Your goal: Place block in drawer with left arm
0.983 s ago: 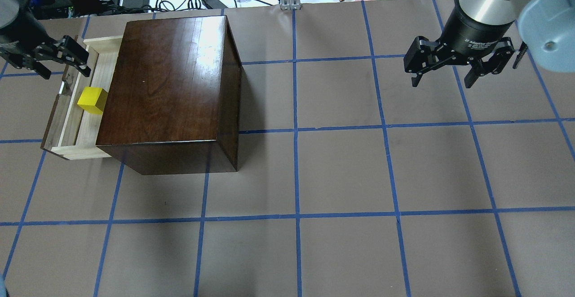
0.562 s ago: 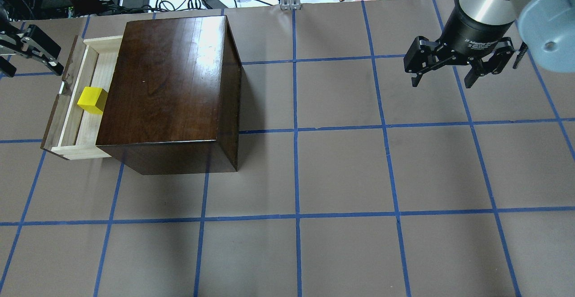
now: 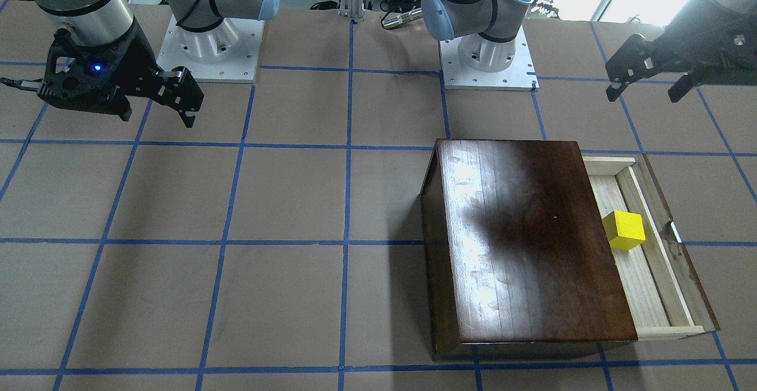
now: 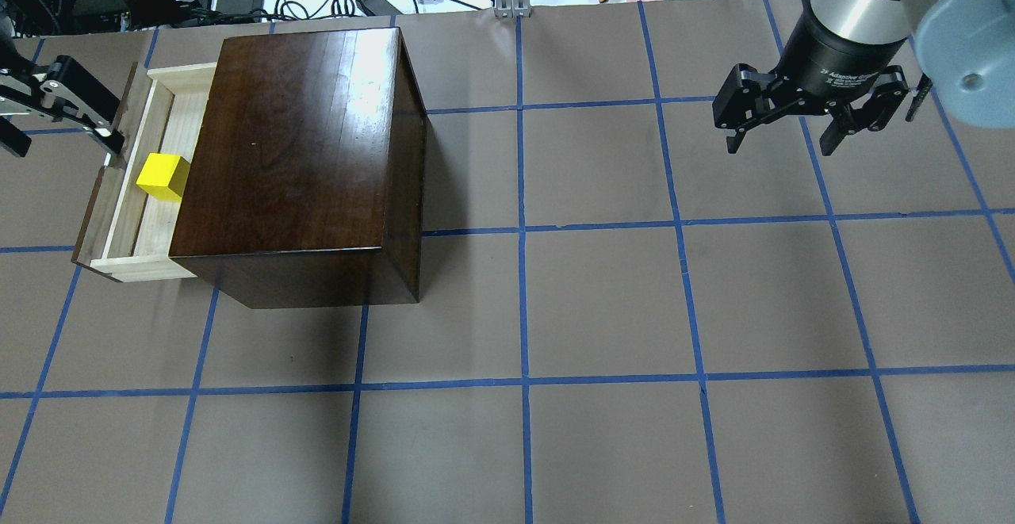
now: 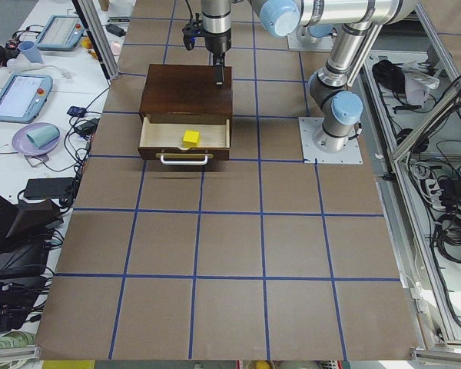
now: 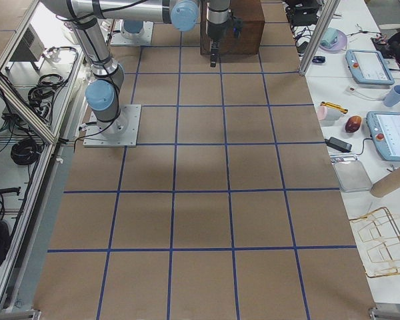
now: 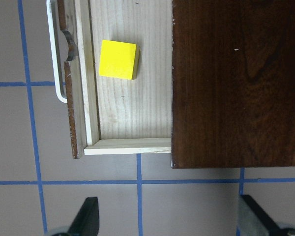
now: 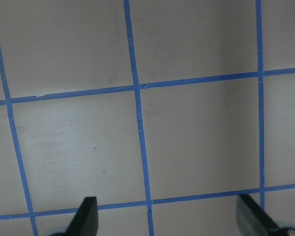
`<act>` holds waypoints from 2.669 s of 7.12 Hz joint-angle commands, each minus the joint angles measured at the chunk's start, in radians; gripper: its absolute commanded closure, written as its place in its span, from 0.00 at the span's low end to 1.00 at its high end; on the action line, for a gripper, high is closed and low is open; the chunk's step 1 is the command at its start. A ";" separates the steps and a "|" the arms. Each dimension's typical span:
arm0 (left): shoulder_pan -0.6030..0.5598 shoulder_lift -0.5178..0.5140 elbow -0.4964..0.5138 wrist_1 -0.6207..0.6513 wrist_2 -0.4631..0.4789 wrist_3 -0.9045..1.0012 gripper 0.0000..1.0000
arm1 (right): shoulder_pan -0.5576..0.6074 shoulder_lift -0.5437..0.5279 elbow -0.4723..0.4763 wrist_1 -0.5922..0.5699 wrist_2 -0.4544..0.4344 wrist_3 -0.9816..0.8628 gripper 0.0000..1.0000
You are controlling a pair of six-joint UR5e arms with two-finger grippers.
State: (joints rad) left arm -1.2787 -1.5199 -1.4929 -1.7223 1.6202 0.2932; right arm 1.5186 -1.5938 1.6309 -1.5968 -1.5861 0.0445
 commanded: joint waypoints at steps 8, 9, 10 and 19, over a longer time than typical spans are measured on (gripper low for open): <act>-0.257 -0.054 -0.027 0.162 0.003 -0.203 0.00 | 0.000 0.000 0.000 0.000 0.000 0.000 0.00; -0.261 -0.072 -0.018 0.171 0.004 -0.207 0.00 | 0.000 0.000 0.000 0.000 0.000 0.000 0.00; -0.266 -0.086 -0.012 0.171 0.004 -0.238 0.00 | 0.000 0.000 0.000 0.000 0.000 0.000 0.00; -0.300 -0.085 -0.023 0.182 0.004 -0.255 0.00 | 0.000 0.000 0.000 0.000 0.000 0.000 0.00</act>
State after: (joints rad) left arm -1.5778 -1.6071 -1.5155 -1.5396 1.6243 0.0346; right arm 1.5187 -1.5938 1.6306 -1.5969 -1.5861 0.0445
